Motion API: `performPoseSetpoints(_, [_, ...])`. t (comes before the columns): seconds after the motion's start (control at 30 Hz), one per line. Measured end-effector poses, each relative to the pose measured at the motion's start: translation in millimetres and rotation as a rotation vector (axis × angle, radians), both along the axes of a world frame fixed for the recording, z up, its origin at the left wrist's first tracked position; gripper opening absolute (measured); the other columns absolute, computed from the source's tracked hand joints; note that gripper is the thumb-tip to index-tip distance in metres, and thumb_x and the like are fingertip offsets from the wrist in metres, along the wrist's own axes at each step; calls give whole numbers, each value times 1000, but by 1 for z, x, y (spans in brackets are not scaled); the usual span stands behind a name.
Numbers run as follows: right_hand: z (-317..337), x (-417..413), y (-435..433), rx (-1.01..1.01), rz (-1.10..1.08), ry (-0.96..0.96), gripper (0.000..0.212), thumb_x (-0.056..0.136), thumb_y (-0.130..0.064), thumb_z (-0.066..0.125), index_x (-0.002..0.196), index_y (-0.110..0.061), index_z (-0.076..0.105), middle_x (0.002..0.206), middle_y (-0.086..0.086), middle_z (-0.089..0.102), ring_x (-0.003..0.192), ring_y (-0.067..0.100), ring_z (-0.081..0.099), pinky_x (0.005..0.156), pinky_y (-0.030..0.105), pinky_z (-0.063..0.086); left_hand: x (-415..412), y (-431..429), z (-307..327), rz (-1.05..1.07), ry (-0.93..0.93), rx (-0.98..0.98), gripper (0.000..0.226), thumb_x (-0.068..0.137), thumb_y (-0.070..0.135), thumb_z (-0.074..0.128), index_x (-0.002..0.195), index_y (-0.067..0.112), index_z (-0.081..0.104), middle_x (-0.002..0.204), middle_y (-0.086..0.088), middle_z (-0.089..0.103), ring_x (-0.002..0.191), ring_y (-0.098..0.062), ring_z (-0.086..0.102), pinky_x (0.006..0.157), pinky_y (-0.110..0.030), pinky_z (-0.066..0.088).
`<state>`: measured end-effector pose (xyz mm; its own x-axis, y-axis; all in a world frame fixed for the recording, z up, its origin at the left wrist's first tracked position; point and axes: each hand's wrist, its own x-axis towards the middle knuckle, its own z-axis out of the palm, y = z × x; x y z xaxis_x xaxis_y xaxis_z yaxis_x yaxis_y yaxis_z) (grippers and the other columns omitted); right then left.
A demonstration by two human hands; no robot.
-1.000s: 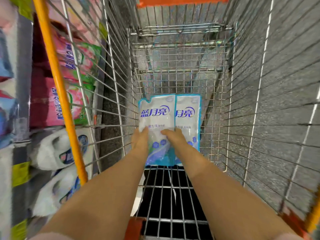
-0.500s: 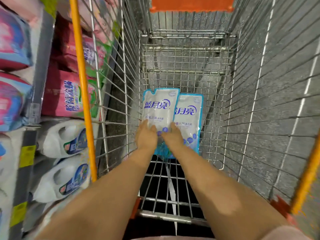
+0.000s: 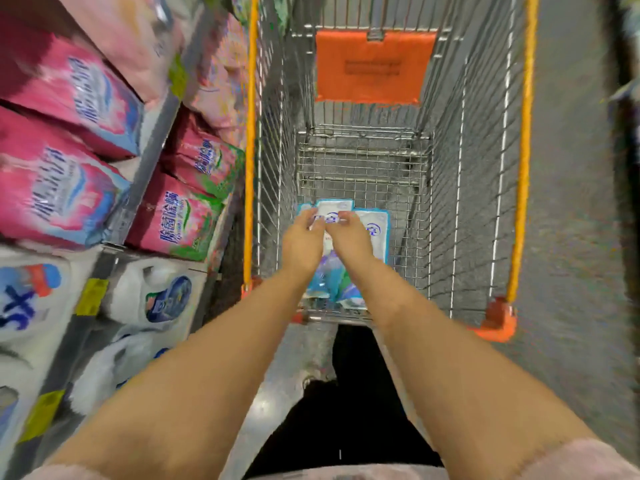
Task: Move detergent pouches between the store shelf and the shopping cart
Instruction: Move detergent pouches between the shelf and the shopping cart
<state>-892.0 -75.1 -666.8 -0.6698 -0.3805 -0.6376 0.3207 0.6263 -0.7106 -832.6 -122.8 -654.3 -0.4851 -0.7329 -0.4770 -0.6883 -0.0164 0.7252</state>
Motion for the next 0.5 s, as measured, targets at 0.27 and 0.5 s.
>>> performPoseSetpoints(0.27, [131,66,4,-264,3,186,43,89,-19,54,131,-14,49,128,5,57,119,24,53,104,41,39,63,5,128,106,269,-191,36,94,23,50,129,17,54,127,-6,60,118,-19,54,88,-18,33])
performPoseSetpoints(0.5, [247,113,19,-631,56,229,15,86,-12,55,97,-22,59,91,1,58,83,15,54,78,33,41,137,29,245,208,551,-419,26,91,17,55,116,13,61,104,-3,67,98,-16,63,84,-21,45])
